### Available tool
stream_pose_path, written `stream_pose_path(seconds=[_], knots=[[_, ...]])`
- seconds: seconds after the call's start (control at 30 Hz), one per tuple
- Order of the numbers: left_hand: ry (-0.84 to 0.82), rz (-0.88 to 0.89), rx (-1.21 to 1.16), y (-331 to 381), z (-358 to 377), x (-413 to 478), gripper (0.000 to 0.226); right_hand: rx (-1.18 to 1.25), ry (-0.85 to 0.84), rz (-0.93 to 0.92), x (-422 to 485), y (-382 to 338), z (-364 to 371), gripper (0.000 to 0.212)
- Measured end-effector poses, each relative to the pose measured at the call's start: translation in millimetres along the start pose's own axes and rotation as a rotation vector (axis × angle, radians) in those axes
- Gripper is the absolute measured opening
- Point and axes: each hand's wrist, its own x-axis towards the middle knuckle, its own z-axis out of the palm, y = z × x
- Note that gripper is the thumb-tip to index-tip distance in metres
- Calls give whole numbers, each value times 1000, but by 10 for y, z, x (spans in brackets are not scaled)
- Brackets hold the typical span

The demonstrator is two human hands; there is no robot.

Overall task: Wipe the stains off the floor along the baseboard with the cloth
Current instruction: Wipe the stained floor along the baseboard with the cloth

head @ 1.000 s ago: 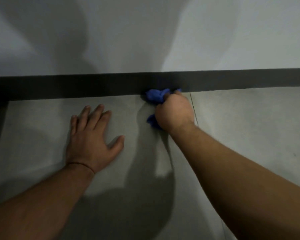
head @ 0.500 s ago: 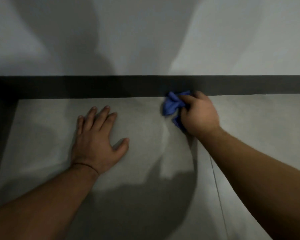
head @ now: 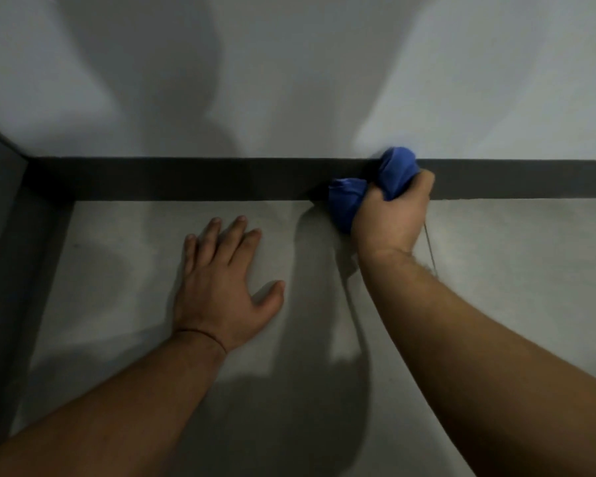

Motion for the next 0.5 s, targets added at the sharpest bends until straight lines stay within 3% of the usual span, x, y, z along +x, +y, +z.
stream_pose_path(seconds=[0.23,0.37,0.5], knots=[[-43,-7,8,-13,-3,24,87,-139,-331,-116,-148,-17,-98,18],[-56,-9,-16,0,-35,33,88,-150,-504,-201,-188,-164,-323,27],[-21,-12,-43,8,-28,33,87,-174,-628,-125,-181,-284,-545,30]])
